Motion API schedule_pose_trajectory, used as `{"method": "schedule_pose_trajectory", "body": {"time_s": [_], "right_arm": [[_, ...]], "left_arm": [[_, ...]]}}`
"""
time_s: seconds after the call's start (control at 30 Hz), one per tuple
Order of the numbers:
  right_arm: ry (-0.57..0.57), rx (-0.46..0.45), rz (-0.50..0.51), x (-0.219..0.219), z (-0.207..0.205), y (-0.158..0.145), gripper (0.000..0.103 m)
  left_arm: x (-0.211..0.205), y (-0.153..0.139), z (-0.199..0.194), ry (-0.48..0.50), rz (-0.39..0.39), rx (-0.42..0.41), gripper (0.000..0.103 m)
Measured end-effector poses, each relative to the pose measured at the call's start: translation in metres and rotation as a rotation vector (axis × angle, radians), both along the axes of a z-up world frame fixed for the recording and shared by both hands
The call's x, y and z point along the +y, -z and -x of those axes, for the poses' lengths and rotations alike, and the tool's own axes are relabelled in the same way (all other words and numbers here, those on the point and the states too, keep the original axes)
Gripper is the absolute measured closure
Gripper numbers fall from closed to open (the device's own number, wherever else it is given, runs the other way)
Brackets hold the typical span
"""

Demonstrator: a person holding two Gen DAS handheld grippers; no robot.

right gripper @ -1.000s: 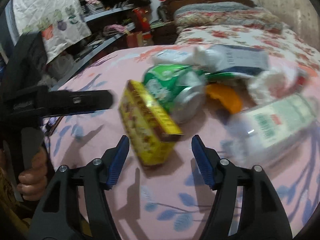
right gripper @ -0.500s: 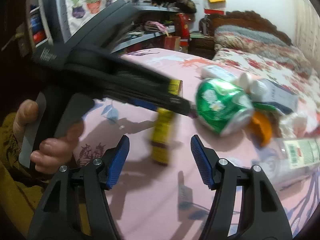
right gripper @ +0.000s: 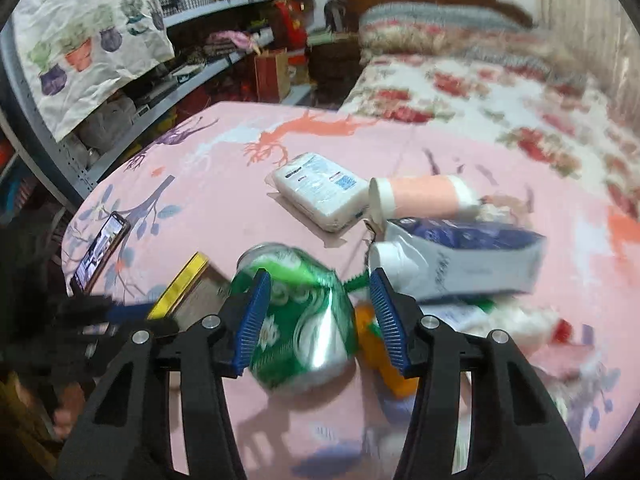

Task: Collect trash
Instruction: 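Grasp the yellow box with the left gripper while the right gripper grasps the green can, then carry both items to the beige wastebasket and open both grippers to drop them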

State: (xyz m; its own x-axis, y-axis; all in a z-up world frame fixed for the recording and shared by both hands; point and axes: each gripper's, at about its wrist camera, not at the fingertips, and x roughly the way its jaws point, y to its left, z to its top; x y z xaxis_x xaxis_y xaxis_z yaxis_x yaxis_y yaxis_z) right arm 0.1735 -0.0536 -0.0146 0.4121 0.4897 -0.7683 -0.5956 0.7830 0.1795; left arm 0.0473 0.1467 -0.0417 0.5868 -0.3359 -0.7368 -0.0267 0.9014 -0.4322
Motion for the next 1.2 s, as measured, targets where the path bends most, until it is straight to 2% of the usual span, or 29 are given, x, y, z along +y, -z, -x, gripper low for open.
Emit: {"method": "schedule_pose_trajectory", "body": {"time_s": [0.1,0.13,0.2,0.33,0.4,0.47,0.6,0.67,0.77,0.9,1.0,1.1,1.2], "right_arm": [[-0.007,0.071,0.010,0.010,-0.011,0.015,0.052],[-0.010,0.094,0.004,0.010,-0.008,0.019,0.056],[-0.006,0.149,-0.030,0.012,-0.004,0.025,0.057],[-0.061,0.190,-0.089,0.010,0.032,0.026,0.057],[-0.086,0.219,-0.147,0.005,0.052,0.026,0.057],[-0.112,0.288,-0.254,-0.001,0.063,0.030,0.057],[-0.087,0.328,-0.305,0.002,0.061,0.043,0.057],[-0.048,0.383,-0.331,0.004,0.052,0.056,0.057],[0.001,0.466,-0.413,0.004,0.042,0.072,0.068],[-0.007,0.413,-0.506,-0.009,0.054,0.051,0.081],[0.001,0.333,-0.564,-0.032,0.069,0.026,0.081],[0.052,0.244,-0.603,-0.069,0.082,0.008,0.081],[0.141,0.170,-0.648,-0.120,0.093,-0.001,0.081]], "left_arm": [[-0.002,0.000,-0.001,-0.003,-0.002,0.000,0.076],[-0.002,0.000,-0.001,-0.003,-0.001,0.000,0.076],[-0.002,0.000,-0.002,-0.004,-0.004,0.002,0.075],[0.001,0.000,-0.001,-0.020,-0.015,0.000,0.072],[0.003,0.000,0.000,-0.031,-0.029,-0.002,0.072],[0.005,0.003,0.000,-0.029,-0.020,0.004,0.070],[0.002,0.004,-0.001,-0.025,-0.056,0.001,0.071],[-0.004,0.004,0.000,-0.017,-0.082,-0.007,0.074],[-0.005,0.002,0.002,-0.022,-0.107,-0.015,0.076],[0.004,-0.019,0.008,-0.019,-0.059,-0.070,0.080],[-0.001,-0.041,0.008,0.008,-0.037,-0.120,0.080],[-0.026,-0.065,0.000,0.080,-0.039,-0.165,0.080],[-0.071,-0.086,-0.011,0.195,-0.039,-0.204,0.080]]}}
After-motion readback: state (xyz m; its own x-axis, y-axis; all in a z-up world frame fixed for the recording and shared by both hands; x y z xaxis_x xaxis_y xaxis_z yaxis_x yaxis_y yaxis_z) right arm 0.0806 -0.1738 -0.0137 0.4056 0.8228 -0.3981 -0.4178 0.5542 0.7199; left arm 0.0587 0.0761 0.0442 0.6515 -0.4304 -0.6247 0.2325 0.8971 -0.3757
